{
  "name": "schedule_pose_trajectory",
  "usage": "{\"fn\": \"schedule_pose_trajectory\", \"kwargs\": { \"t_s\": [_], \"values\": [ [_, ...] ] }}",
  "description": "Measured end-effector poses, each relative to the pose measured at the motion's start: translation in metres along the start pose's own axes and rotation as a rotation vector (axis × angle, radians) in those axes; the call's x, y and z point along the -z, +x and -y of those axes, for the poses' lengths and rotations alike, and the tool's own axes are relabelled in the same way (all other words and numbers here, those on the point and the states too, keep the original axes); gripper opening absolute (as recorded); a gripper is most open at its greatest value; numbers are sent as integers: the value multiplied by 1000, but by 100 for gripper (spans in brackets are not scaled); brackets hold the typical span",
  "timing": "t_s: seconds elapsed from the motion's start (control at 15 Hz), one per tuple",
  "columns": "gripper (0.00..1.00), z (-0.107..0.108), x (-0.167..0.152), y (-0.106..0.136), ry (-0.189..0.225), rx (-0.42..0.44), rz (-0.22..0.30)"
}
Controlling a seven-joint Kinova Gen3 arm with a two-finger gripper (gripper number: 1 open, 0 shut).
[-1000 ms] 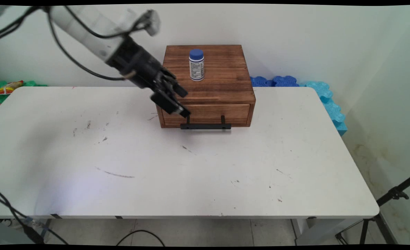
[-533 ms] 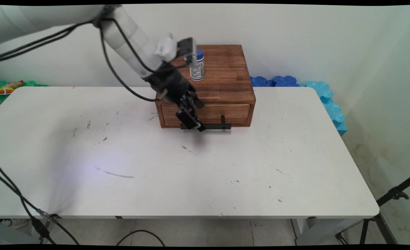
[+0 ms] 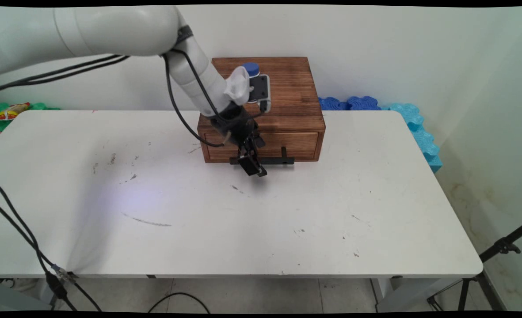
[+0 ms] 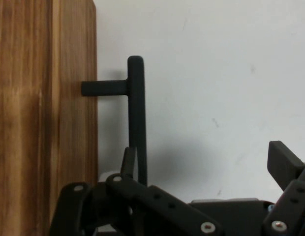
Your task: Open the drawer
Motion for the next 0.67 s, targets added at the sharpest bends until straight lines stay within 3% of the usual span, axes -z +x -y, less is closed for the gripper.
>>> {"fn": "schedule_pose_trajectory", "kwargs": {
  "t_s": [0.67],
  "values": [
    [100, 0, -52, -3, 42, -29, 71]
  ]
}}
